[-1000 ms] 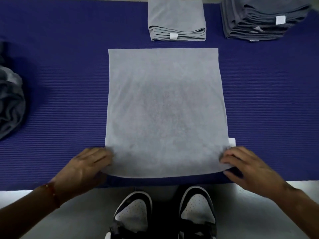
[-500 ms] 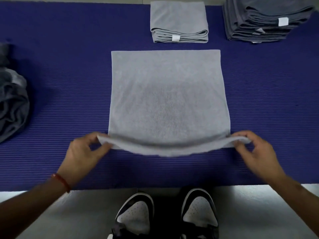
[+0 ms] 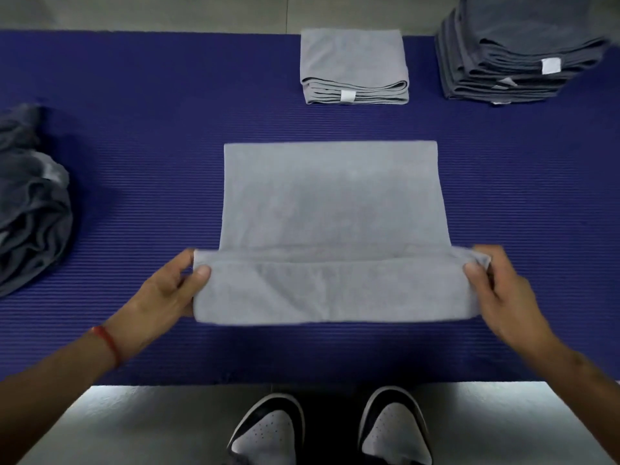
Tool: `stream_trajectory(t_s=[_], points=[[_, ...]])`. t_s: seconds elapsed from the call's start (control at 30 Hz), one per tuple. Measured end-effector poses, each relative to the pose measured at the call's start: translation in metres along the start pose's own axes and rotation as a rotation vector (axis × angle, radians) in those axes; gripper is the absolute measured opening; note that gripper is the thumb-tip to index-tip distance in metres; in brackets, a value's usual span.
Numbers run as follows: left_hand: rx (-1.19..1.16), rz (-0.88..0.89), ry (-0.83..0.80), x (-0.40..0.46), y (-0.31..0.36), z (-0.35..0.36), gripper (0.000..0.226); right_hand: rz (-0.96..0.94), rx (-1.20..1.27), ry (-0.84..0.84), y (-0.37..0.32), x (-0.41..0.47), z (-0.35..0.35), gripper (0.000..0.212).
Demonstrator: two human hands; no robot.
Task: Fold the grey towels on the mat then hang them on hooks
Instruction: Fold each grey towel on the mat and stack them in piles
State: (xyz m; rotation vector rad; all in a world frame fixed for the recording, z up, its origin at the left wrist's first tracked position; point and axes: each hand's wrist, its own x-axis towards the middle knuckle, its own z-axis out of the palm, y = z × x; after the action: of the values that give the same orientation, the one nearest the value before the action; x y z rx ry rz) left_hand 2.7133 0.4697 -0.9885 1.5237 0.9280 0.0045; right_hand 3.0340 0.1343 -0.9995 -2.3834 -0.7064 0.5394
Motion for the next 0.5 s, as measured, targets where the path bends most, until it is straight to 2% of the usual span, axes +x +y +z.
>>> stream_trajectory(t_s=[0.1,0.13,0.2,0.23,0.33,0.43,0.5], points=[[0.049,-0.119,-0.015,-0.035,-0.018,0.001,0.019,0.054,-0.009,-0.042,0.013,-0.043,0.003,0.035],[0.069,-0.147,-0.010,-0.045,-0.021,0.002,0.019,0.066,-0.013,-0.043,0.011,-0.056,0.004,0.033],[0.070,-0.162,-0.007,-0.054,-0.013,0.007,0.025,0.104,0.026,-0.038,0.008,-0.068,0.004,0.001],[0.043,-0.146,0.012,-0.053,-0.005,0.009,0.026,0.092,0.057,-0.009,0.006,-0.064,0.003,0.011],[-0.034,-0.066,0.120,-0.021,0.015,0.008,0.020,0.071,0.157,0.083,-0.006,-0.022,-0.003,0.004],[-0.023,-0.005,0.236,0.041,0.022,-0.001,0.020,0.089,0.255,0.141,-0.016,0.049,-0.001,0.014],[0.040,-0.001,0.288,0.083,0.021,-0.007,0.020,0.110,0.259,0.121,-0.017,0.090,0.008,0.021]])
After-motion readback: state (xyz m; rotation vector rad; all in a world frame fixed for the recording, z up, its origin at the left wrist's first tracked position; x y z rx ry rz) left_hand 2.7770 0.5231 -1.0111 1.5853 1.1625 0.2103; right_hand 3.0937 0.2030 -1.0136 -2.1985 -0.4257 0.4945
